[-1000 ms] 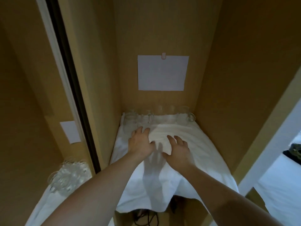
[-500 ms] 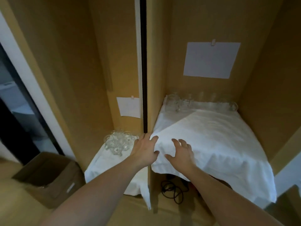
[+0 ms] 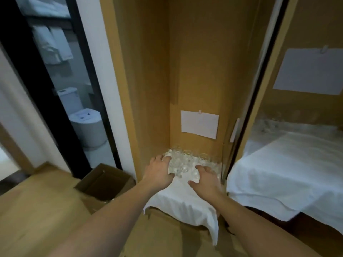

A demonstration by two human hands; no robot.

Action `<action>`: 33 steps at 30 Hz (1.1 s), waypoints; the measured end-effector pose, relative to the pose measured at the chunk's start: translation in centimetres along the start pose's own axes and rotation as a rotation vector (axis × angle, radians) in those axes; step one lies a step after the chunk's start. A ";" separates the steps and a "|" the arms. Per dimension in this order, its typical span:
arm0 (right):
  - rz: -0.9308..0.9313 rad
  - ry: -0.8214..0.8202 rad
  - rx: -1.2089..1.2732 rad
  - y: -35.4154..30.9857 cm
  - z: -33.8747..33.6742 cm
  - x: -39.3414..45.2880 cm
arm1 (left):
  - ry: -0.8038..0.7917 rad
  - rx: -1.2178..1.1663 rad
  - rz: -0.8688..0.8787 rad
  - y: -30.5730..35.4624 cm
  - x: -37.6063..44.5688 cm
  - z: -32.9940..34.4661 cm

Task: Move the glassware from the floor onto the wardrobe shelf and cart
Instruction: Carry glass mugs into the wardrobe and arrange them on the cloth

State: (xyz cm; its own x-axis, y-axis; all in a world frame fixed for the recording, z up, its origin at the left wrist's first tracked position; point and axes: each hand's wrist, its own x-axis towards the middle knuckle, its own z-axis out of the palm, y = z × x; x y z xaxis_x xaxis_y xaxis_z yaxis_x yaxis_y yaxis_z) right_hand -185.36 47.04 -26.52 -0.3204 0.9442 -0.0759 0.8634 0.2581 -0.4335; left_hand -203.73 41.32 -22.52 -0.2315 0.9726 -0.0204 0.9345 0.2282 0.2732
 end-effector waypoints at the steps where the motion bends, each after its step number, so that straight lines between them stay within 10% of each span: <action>1: 0.009 -0.021 0.002 -1.4 1.2 0.1 | -0.007 -0.022 -0.035 -1.8 0.1 -0.4; 18: 0.225 -0.111 0.042 -4.3 8.4 5.5 | -0.160 -0.180 -0.128 -12.3 7.5 2.9; 33: 0.358 -0.320 0.111 0.2 15.9 28.1 | -0.380 -0.246 -0.246 -15.2 30.5 12.2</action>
State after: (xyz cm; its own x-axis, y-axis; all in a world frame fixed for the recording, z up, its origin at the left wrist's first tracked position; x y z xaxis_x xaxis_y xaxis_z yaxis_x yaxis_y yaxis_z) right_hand -200.39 70.40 -43.03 -0.1302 0.8550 -0.5021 0.8998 -0.1108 -0.4220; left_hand -221.70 68.02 -39.02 -0.2793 0.8492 -0.4483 0.7626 0.4798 0.4339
